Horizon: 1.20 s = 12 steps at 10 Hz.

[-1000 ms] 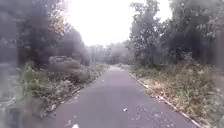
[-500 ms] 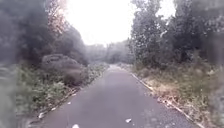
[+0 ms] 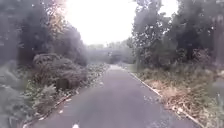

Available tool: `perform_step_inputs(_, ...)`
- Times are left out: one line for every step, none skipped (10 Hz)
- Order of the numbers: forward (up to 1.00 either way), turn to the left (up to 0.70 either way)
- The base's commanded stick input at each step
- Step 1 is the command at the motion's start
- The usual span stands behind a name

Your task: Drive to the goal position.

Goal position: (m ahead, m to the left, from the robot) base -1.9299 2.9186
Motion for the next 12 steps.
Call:
perform_step_inputs(0.6, 0.0)
perform_step_inputs(0.6, 0.0)
perform_step_inputs(0.6, 0.0)
perform_step_inputs(0.6, 0.0)
perform_step_inputs(0.6, 0.0)
perform_step_inputs(0.6, 0.0)
perform_step_inputs(0.6, 0.0)
perform_step_inputs(0.6, 0.0)
perform_step_inputs(0.6, 0.0)
perform_step_inputs(0.6, 0.0)
perform_step_inputs(0.6, 0.0)
perform_step_inputs(0.6, 0.0)
